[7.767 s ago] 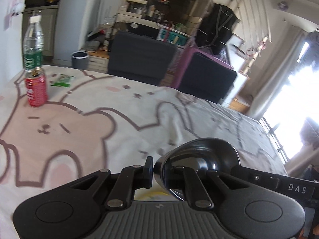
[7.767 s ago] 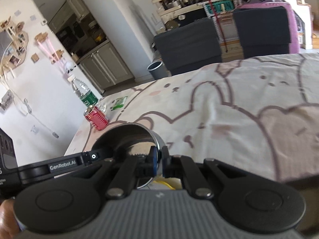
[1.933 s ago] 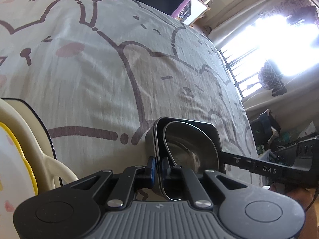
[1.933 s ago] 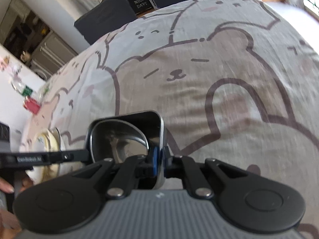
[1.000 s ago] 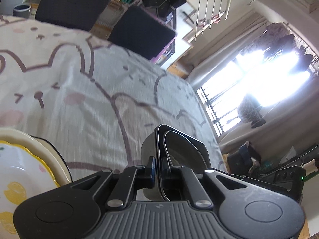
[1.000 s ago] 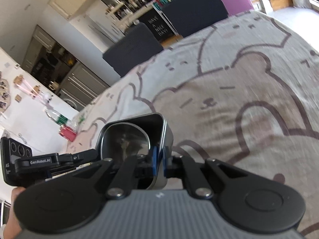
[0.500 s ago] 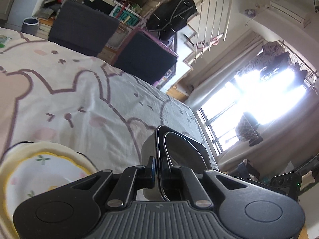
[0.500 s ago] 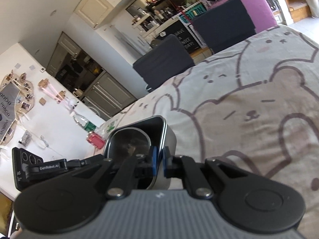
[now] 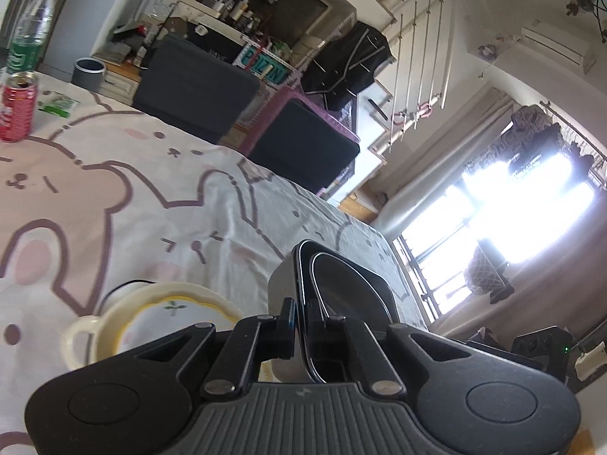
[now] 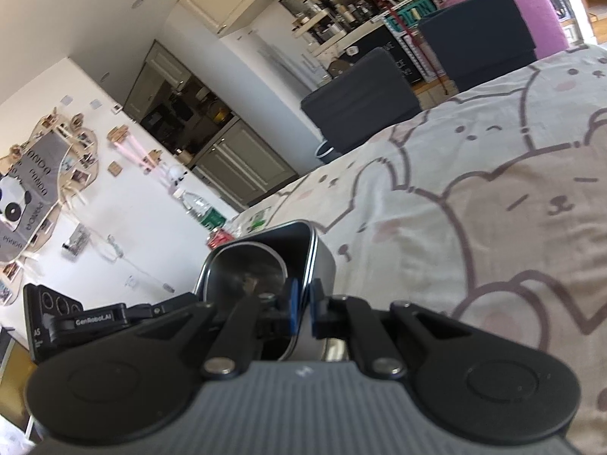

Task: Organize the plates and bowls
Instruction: 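Lift the tray holding the cup with both tools toward the cream bowl, then lower the tray onto the yellow plates inside the cream bowl with both tools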

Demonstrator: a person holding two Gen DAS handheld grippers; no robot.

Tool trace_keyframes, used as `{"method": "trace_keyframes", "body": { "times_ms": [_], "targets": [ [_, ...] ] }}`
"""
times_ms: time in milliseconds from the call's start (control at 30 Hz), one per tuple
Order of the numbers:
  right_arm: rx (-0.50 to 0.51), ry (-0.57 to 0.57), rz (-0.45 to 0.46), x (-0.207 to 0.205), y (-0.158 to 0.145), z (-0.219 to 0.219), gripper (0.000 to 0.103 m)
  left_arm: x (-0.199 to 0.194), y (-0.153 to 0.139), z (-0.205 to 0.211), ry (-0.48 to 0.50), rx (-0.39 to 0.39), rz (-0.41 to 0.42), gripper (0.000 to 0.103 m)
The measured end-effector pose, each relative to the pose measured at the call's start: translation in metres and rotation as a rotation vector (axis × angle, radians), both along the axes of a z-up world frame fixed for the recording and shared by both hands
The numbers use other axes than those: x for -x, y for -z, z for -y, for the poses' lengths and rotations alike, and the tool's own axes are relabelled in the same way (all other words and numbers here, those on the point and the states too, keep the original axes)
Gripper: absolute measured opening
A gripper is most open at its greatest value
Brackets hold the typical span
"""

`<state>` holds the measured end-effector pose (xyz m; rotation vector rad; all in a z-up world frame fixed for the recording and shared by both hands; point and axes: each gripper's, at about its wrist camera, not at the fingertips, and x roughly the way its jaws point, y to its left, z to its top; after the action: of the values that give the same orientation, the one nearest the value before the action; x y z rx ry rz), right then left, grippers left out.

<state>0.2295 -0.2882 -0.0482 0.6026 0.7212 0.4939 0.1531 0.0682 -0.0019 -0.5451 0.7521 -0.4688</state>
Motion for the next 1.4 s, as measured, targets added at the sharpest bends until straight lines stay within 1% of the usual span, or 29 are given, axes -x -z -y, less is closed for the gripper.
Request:
{"method": "trace_keyframes", "body": {
  "times_ms": [367, 667, 867, 1133, 1400],
  "targets": [
    [0.007, -0.064, -0.011, -0.003, 0.002, -0.047, 0.009, 0.013, 0.007, -0.039, -0.061, -0.001, -0.010, 0.006],
    [0.035, -0.096, -0.039, -0.005, 0.007, -0.069, 0.009, 0.015, 0.018, -0.057, -0.085, -0.015, -0.037, 0.006],
    [0.068, -0.111, -0.070, -0.006, 0.012, -0.079, 0.010, 0.011, 0.027, -0.061, -0.090, -0.027, -0.064, 0.006],
    [0.111, -0.102, -0.106, -0.007, 0.015, -0.084, 0.010, 0.002, 0.041, -0.056, -0.074, -0.066, -0.116, 0.006],
    [0.149, -0.112, -0.135, -0.009, 0.018, -0.092, 0.011, -0.001, 0.047, -0.058, -0.083, -0.081, -0.134, 0.006]
  ]
}}
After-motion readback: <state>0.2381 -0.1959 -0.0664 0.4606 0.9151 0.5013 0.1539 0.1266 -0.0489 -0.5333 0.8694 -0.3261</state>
